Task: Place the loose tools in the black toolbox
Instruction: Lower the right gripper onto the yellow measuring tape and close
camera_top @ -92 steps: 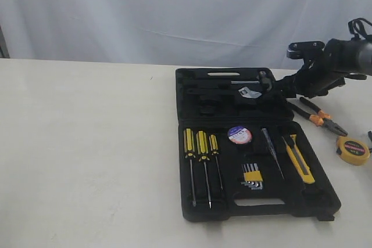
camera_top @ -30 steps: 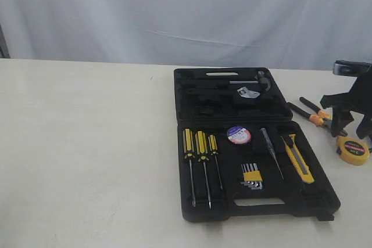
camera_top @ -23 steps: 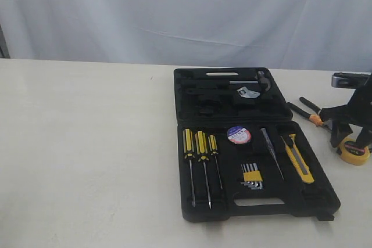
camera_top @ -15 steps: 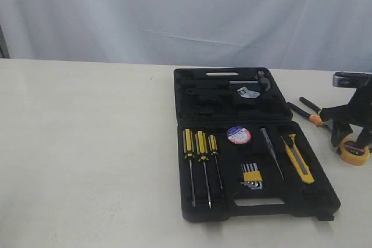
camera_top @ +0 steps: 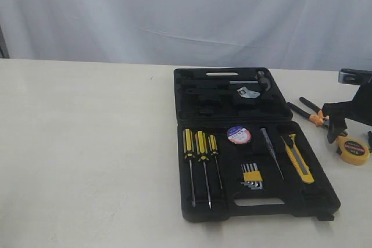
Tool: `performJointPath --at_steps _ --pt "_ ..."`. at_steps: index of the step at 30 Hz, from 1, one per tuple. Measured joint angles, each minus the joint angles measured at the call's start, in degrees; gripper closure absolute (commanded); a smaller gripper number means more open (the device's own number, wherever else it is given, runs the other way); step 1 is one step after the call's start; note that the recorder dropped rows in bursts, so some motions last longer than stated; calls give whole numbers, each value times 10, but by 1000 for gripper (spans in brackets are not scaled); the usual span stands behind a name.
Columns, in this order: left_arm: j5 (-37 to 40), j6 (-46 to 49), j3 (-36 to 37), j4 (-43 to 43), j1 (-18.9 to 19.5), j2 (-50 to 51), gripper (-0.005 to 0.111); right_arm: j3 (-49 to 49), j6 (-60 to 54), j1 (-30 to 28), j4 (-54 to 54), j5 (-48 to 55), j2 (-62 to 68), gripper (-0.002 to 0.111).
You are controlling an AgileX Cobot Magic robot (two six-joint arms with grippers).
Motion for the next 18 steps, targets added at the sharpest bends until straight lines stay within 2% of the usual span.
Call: performJointPath --at_steps 18 --pt "0 0 0 0 0 0 107 0 32 0 -26 -25 33 29"
